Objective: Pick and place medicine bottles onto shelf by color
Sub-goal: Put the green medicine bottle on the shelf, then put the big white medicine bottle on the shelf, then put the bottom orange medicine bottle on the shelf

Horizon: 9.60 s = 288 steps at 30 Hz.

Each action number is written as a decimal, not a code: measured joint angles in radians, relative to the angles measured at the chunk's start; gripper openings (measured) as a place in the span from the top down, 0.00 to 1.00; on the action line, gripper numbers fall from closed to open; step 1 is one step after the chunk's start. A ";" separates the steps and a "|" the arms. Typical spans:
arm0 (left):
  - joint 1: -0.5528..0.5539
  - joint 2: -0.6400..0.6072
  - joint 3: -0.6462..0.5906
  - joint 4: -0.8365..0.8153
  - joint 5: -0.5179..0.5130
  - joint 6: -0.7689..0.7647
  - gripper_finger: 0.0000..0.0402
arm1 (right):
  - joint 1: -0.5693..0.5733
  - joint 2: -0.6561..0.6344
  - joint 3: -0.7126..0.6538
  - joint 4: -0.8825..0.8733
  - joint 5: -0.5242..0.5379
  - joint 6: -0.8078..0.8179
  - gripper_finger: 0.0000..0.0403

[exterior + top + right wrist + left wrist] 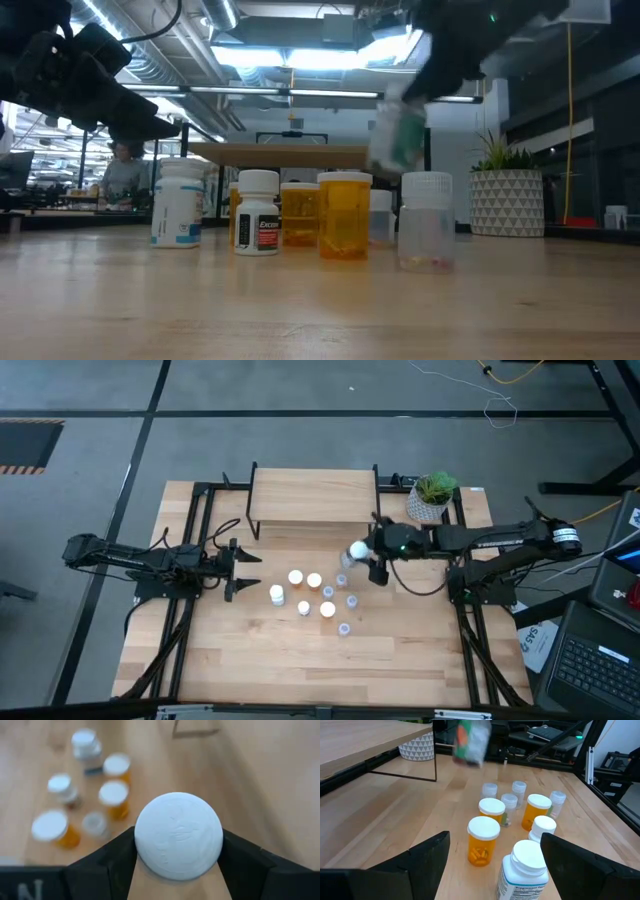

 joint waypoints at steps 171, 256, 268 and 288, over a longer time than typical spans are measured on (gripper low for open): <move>-0.005 0.333 0.509 -0.426 -0.037 -0.004 0.23 | 0.168 0.348 0.476 -0.372 -0.015 0.044 0.33; 0.936 1.070 1.189 -0.682 0.210 0.355 0.62 | 0.167 0.348 0.477 -0.330 -0.014 0.169 0.33; 0.929 1.053 1.200 -0.659 0.123 0.288 0.33 | 0.168 0.348 0.477 -0.331 -0.014 0.171 0.33; 0.532 1.048 1.491 -1.231 0.522 0.383 0.34 | 0.181 0.355 0.468 -0.406 -0.022 0.291 0.33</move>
